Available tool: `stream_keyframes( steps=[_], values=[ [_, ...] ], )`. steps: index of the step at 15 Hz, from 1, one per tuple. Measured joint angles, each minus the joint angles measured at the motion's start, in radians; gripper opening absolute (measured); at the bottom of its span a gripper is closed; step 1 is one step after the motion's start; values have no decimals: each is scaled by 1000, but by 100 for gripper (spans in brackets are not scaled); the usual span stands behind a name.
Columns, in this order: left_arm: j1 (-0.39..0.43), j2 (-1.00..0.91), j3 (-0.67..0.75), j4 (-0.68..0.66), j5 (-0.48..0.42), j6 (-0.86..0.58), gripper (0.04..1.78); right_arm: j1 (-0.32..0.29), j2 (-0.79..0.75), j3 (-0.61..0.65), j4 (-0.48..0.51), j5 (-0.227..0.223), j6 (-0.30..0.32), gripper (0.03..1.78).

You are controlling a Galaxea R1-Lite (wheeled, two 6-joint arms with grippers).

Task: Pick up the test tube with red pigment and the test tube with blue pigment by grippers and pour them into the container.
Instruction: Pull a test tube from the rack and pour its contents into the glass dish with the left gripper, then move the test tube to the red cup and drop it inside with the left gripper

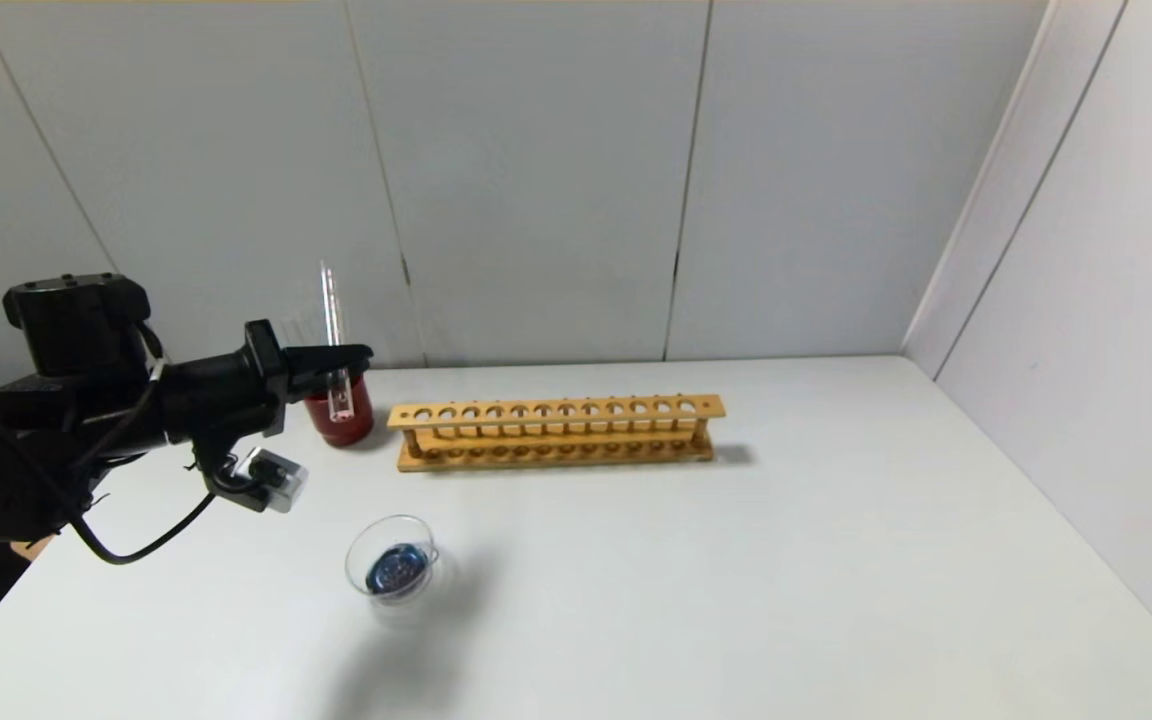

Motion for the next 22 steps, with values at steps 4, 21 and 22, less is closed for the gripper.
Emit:
stream_keyframes(
  steps=[4,21,22],
  values=[
    [0,-1,-2,0,0,2,32,0,0,0,0,0,0,175],
    [-79,-166,-21,337,498,-773,32,0,0,0,0,0,0,175],
    [-84,-176,-41,364,519,-856,32,0,0,0,0,0,0,175]
  ],
)
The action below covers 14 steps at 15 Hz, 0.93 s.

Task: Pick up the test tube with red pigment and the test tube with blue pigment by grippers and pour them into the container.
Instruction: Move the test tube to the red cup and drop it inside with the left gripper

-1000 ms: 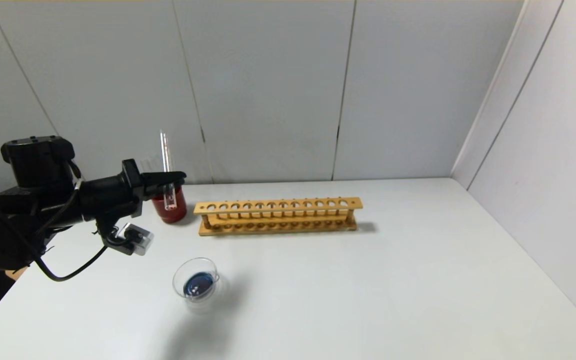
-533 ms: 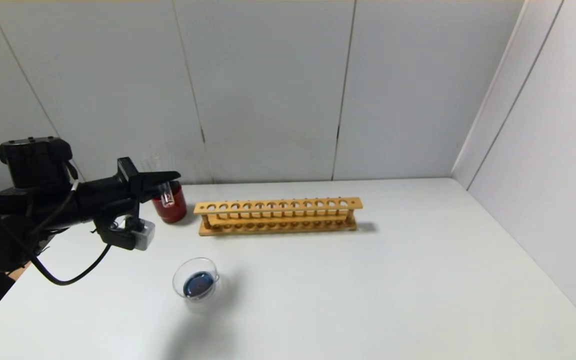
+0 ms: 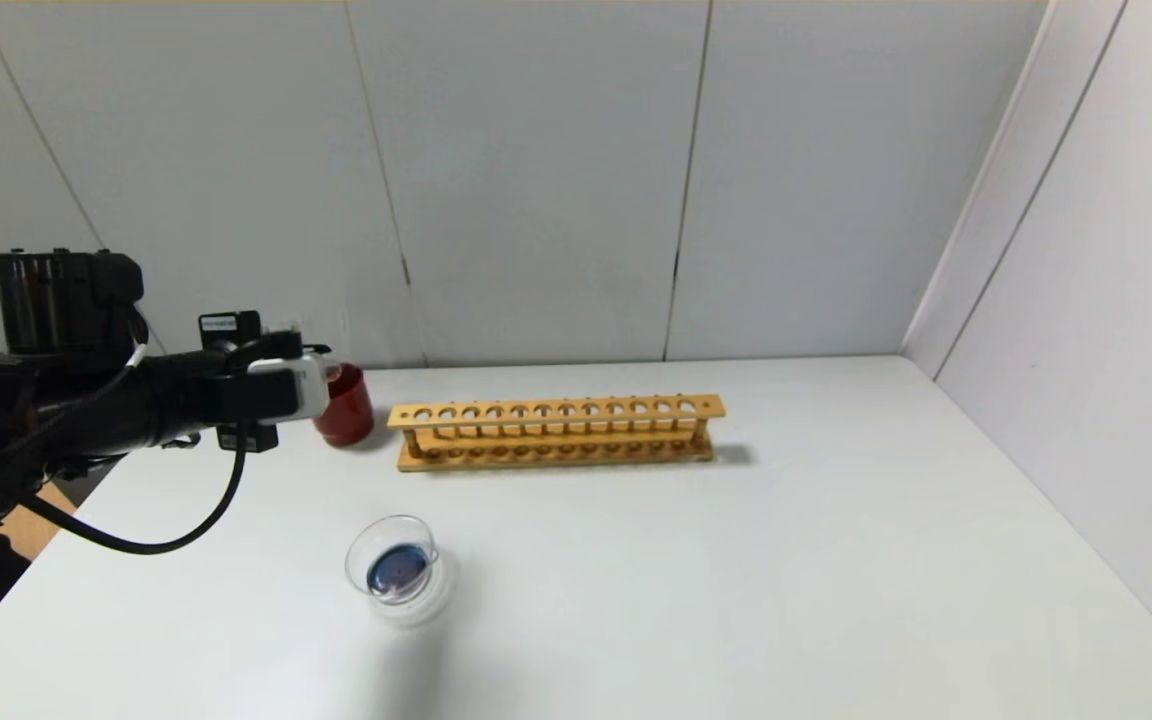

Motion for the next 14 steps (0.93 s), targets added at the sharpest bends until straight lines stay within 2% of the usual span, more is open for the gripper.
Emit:
stream_keyframes(
  steps=[4,9,10,12,14],
  values=[
    [-11,-29,-103,114,18,-345,32,0,0,0,0,0,0,175],
    [-29,-129,-283,514,-12,-697,32,0,0,0,0,0,0,175],
    [-37,-143,-294,547,-21,-761,32,0,0,0,0,0,0,175],
    [-53,-159,-303,536,-24,-885,32,0,0,0,0,0,0,175],
    [-60,-161,-306,463,-23,-1009,32,0,0,0,0,0,0,175]
  ],
)
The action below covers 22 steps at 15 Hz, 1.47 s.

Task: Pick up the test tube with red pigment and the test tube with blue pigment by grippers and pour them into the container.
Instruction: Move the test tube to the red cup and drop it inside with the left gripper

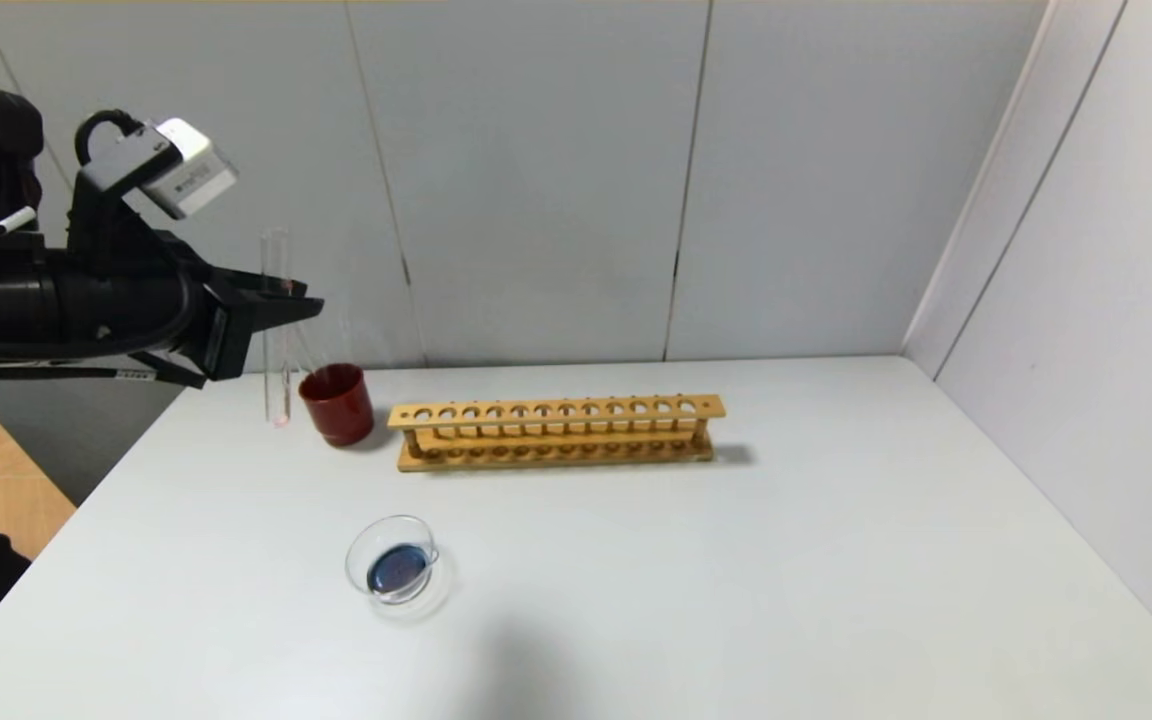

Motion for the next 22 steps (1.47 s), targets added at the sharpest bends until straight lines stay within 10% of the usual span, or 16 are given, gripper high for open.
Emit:
stream_keyframes(
  steps=[10,22],
  values=[
    [97,227,85,-520,33,-217,32,0,0,0,0,0,0,175],
    [181,570,-137,-655,26,-233,32,0,0,0,0,0,0,175]
  ],
)
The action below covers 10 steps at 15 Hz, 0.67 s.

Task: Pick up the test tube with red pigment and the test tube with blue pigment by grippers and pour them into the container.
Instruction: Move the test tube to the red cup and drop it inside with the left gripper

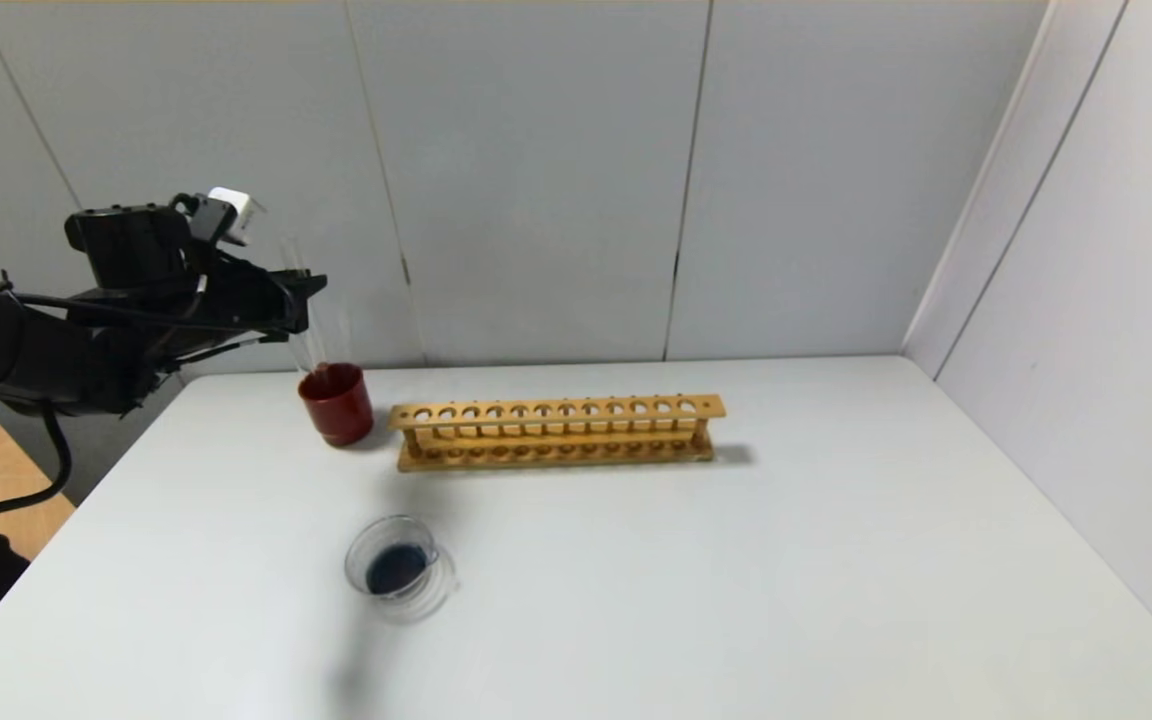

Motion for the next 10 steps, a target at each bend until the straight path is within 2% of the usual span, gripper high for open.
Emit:
stream_keyframes(
  steps=[10],
  values=[
    [-1,113,-37,-5,-8,-1,32,0,0,0,0,0,0,175]
  ],
)
